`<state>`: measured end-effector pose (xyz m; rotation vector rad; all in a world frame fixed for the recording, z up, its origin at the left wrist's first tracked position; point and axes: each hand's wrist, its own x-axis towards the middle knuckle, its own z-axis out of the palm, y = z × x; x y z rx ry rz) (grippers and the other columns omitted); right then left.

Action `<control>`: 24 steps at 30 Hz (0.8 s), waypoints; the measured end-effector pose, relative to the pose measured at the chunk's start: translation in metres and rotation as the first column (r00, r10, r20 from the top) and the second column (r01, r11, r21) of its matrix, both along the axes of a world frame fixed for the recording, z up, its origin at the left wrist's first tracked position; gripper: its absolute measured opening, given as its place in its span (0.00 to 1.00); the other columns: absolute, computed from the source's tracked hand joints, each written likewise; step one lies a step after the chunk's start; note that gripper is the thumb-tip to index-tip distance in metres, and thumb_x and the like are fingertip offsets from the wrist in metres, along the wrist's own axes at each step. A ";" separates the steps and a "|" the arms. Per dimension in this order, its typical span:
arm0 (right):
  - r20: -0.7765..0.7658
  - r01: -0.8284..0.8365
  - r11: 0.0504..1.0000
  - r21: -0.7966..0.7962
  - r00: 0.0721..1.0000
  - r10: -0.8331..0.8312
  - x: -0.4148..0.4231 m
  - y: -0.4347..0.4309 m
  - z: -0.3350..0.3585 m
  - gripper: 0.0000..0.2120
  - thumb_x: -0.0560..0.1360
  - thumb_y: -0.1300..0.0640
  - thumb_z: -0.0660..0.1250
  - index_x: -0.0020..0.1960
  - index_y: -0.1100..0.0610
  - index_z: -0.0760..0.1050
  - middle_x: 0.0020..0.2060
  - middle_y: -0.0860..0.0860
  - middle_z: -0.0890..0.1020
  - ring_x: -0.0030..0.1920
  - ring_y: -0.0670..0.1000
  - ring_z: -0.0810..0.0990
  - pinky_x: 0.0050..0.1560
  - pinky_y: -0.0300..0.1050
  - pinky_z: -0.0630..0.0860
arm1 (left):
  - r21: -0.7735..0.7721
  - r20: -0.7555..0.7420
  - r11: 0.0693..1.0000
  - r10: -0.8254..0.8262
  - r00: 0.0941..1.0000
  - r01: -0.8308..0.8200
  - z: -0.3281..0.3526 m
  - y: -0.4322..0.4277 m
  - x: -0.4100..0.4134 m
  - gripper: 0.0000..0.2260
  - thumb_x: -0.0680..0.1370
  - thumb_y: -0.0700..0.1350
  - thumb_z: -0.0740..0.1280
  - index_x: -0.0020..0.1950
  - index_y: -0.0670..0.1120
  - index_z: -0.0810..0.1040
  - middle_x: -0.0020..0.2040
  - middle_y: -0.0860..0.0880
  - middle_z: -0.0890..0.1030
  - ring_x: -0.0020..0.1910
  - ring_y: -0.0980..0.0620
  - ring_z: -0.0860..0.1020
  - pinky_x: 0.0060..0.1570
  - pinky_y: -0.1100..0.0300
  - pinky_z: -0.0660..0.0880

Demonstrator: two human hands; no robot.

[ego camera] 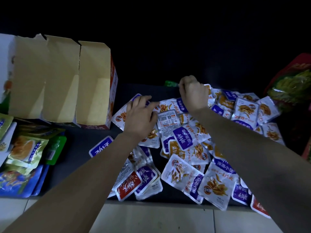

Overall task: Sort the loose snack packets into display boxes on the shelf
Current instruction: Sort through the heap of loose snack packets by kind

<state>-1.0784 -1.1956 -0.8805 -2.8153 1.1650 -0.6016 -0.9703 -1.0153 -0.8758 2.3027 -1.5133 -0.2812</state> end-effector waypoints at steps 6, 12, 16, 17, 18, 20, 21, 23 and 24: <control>0.128 -0.171 0.983 -0.072 0.975 0.180 -0.007 0.001 0.017 0.05 0.78 0.61 0.63 0.45 0.60 0.76 0.43 0.55 0.78 0.42 0.55 0.76 0.37 0.48 0.72 | 0.040 0.013 0.999 0.014 1.000 -0.014 0.000 -0.004 -0.003 0.18 0.83 0.49 0.57 0.72 0.52 0.70 0.75 0.47 0.65 0.74 0.46 0.59 0.71 0.50 0.51; 0.143 -0.211 0.977 0.032 0.968 0.204 -0.027 0.012 0.008 0.05 0.79 0.61 0.63 0.46 0.61 0.76 0.43 0.54 0.80 0.41 0.56 0.78 0.41 0.48 0.73 | 0.060 -0.097 0.998 0.010 0.995 -0.004 0.008 0.005 -0.005 0.19 0.83 0.49 0.57 0.75 0.51 0.68 0.78 0.47 0.59 0.77 0.47 0.54 0.73 0.53 0.49; 0.189 -0.275 0.958 0.083 0.948 0.256 -0.028 0.019 0.032 0.06 0.81 0.59 0.60 0.51 0.61 0.73 0.43 0.56 0.82 0.39 0.57 0.78 0.41 0.48 0.72 | 0.010 -0.225 0.999 0.049 0.973 -0.048 0.014 0.006 -0.006 0.17 0.84 0.48 0.57 0.72 0.49 0.72 0.76 0.46 0.65 0.75 0.47 0.58 0.72 0.55 0.53; 0.176 -0.329 0.937 0.115 0.935 0.307 -0.028 0.022 0.039 0.06 0.82 0.57 0.59 0.51 0.60 0.71 0.42 0.56 0.83 0.39 0.57 0.78 0.40 0.49 0.73 | -0.018 -0.290 0.996 0.080 0.954 -0.089 0.017 0.006 -0.008 0.16 0.84 0.48 0.56 0.70 0.48 0.74 0.73 0.45 0.69 0.73 0.46 0.62 0.70 0.56 0.57; 0.156 -0.379 0.914 0.143 0.921 0.357 -0.029 0.028 0.045 0.06 0.82 0.57 0.59 0.51 0.59 0.70 0.41 0.54 0.82 0.38 0.56 0.78 0.38 0.49 0.72 | -0.042 -0.371 0.989 0.118 0.921 -0.144 0.020 0.006 -0.011 0.16 0.84 0.48 0.55 0.67 0.46 0.76 0.68 0.43 0.74 0.69 0.45 0.66 0.67 0.56 0.61; 0.120 -0.456 0.874 0.171 0.890 0.441 -0.037 0.043 0.050 0.05 0.81 0.57 0.60 0.50 0.59 0.70 0.37 0.50 0.78 0.35 0.51 0.74 0.35 0.45 0.67 | -0.039 -0.588 0.960 0.201 0.783 -0.276 0.027 0.006 -0.016 0.22 0.84 0.54 0.52 0.62 0.42 0.79 0.55 0.41 0.81 0.57 0.45 0.75 0.58 0.52 0.70; 0.111 -0.485 0.853 0.193 0.874 0.472 -0.044 0.053 0.050 0.05 0.81 0.58 0.61 0.49 0.59 0.71 0.36 0.49 0.76 0.35 0.50 0.72 0.35 0.43 0.66 | -0.003 -0.714 0.934 0.248 0.655 -0.357 0.032 0.005 -0.018 0.26 0.83 0.59 0.51 0.60 0.42 0.79 0.51 0.43 0.82 0.52 0.46 0.78 0.54 0.51 0.73; 0.106 -0.544 0.804 0.240 0.838 0.535 -0.060 0.071 0.047 0.04 0.80 0.58 0.62 0.48 0.59 0.72 0.37 0.50 0.76 0.37 0.49 0.74 0.36 0.46 0.70 | 0.126 -0.885 0.857 0.325 0.334 -0.500 0.040 0.003 -0.020 0.27 0.80 0.65 0.55 0.57 0.43 0.79 0.49 0.44 0.84 0.47 0.46 0.82 0.49 0.51 0.79; 0.099 -0.567 0.778 0.270 0.820 0.564 -0.068 0.078 0.044 0.04 0.80 0.58 0.63 0.47 0.57 0.73 0.39 0.50 0.78 0.39 0.50 0.76 0.39 0.48 0.74 | 0.182 -0.920 0.827 0.334 0.204 -0.532 0.041 0.003 -0.022 0.22 0.80 0.60 0.60 0.54 0.42 0.79 0.50 0.43 0.84 0.46 0.45 0.83 0.47 0.52 0.80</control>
